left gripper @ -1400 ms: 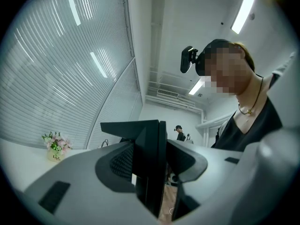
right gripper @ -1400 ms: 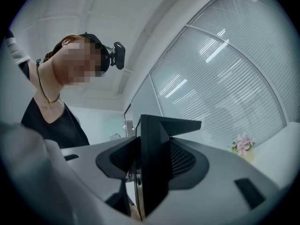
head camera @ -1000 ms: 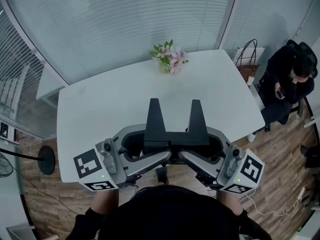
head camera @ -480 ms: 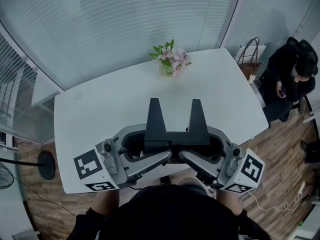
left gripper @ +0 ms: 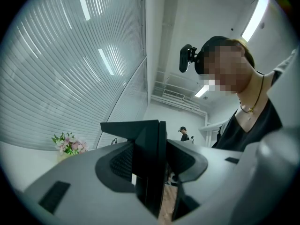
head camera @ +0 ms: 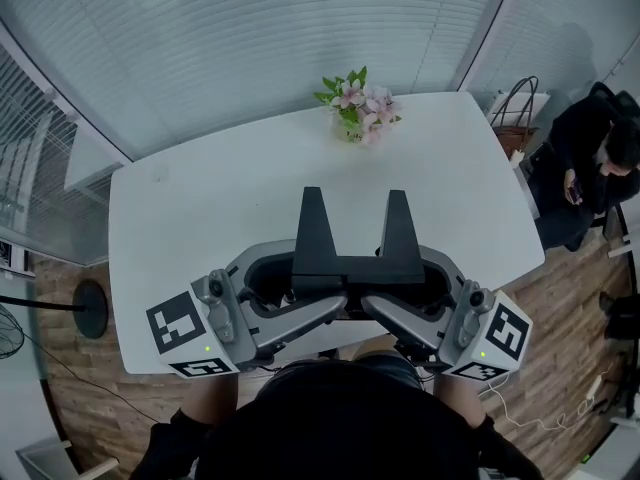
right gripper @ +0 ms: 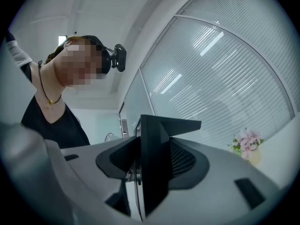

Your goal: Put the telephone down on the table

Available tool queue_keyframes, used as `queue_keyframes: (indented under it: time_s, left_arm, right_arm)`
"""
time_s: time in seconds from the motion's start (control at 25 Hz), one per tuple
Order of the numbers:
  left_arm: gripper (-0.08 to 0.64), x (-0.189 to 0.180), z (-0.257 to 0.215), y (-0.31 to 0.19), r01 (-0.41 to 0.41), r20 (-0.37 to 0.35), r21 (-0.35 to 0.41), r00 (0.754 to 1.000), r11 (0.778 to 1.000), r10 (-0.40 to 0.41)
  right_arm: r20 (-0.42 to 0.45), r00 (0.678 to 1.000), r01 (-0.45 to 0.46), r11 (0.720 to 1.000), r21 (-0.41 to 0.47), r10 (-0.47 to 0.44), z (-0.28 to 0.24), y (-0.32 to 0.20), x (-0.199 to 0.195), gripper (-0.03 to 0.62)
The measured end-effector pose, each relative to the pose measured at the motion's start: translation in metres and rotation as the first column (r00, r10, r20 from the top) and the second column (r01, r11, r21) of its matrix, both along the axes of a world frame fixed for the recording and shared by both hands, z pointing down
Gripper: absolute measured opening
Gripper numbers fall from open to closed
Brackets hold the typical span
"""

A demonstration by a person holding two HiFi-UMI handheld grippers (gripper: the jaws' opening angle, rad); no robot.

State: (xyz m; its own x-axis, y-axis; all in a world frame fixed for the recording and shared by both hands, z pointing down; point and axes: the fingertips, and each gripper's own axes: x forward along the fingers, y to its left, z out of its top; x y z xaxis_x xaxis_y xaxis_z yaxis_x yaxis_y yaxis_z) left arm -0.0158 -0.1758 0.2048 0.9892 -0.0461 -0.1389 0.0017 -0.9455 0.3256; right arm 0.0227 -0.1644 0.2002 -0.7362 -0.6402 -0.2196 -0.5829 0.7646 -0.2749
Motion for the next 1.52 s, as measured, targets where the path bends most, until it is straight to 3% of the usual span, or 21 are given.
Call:
queue_keyframes:
  time_s: [0.88, 1.52]
  left_arm:
    - [0.21, 0.052, 0.012, -0.015, 0.187, 0.02, -0.05, 0.982, 0.981, -0.186]
    - [0.21, 0.069, 0.046, -0.037, 0.251, 0.047, -0.135, 0.968, 0.958, -0.247]
  right_arm:
    - [0.006, 0.978, 0.208, 0.977, -0.053, -0.208, 0.011, -0.023, 0.052, 0.21]
    - [0.035, 0.963, 0.271, 0.952, -0.142, -0.268, 0.045, -0.048, 0.069, 0.21]
